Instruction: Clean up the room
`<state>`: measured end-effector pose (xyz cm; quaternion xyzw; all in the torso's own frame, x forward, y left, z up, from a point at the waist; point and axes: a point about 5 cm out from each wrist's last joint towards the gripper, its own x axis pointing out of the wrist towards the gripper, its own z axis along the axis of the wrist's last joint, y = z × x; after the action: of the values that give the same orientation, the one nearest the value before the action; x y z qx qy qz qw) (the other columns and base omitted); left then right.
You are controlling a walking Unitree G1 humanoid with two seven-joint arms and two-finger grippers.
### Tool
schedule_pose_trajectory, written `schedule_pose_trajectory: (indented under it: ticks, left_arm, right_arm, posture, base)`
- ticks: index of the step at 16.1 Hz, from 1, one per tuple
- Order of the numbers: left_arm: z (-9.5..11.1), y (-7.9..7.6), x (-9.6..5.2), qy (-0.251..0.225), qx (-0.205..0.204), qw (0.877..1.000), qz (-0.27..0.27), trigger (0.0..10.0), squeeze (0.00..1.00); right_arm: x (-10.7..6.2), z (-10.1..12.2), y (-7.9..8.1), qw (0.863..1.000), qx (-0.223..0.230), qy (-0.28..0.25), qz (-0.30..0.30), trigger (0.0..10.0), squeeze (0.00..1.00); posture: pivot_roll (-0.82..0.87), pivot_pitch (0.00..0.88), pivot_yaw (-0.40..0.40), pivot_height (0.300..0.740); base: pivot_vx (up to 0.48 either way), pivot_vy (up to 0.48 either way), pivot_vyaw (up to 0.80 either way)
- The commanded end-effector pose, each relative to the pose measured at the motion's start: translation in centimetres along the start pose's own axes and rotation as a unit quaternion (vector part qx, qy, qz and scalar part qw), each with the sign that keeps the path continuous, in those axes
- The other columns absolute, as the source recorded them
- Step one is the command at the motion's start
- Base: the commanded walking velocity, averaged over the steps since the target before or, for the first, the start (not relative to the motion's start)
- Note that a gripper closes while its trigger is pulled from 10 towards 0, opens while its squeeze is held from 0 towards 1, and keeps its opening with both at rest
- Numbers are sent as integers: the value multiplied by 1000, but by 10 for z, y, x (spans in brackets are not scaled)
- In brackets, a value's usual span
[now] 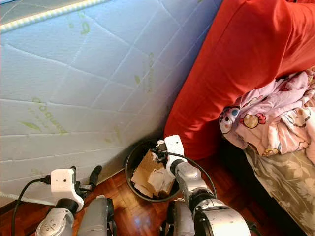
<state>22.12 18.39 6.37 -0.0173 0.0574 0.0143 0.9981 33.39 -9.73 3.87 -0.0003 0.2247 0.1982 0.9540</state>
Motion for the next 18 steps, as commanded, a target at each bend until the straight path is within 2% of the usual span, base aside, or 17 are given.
schedule_pose_trajectory:
  ticks: [1, 9, 12, 13, 14, 15, 16, 18]
  left_arm:
    - [-6, -1, -4, 16, -5, 1000, 0, 10000, 0]
    - [-7, -1, -3, 20, -5, 1000, -1, 10000, 0]
    - [-8, 0, -1, 22, -4, 1000, -2, 10000, 0]
    - [-11, 0, 2, 26, -4, 1000, -2, 10000, 0]
    - [-16, 3, 3, 34, -3, 999, 1, 10000, 0]
    - [-23, 7, 4, 45, -1, 999, 6, 10000, 0]
    - [-25, 8, 4, 49, 0, 999, 8, 10000, 0]
    - [-45, 19, 6, 85, 7, 996, 17, 10000, 0]
  right_arm:
    - [-1, -10, 1, 1000, 4, 20, 5, 10000, 1000]
    - [-4, -16, -3, 1000, 3, 28, 1, 10000, 1000]
    - [-7, -18, -11, 999, 14, 25, -20, 10000, 1000]
    - [-11, -22, -19, 999, 31, 22, -39, 10000, 1000]
    - [-16, -30, -26, 996, 59, 19, -60, 10000, 0]
    - [-22, -40, -32, 993, 85, 19, -78, 10000, 0]
    - [-23, -43, -34, 992, 91, 19, -83, 10000, 0]
    - [-47, -81, -49, 980, 143, 25, -137, 10000, 0]
  posture:
    - [216, 265, -103, 637]
    - [211, 267, -98, 637]
    - [205, 257, -94, 637]
    - [199, 246, -91, 637]
    - [189, 234, -88, 637]
    - [177, 220, -84, 637]
    - [175, 215, -83, 637]
    - [155, 166, -71, 642]
  base:
    - [0, 0, 0]
    - [0, 0, 0]
    - [0, 0, 0]
    - [0, 0, 0]
    - [0, 0, 0]
    - [0, 0, 0]
    - [0, 0, 0]
    - [0, 0, 0]
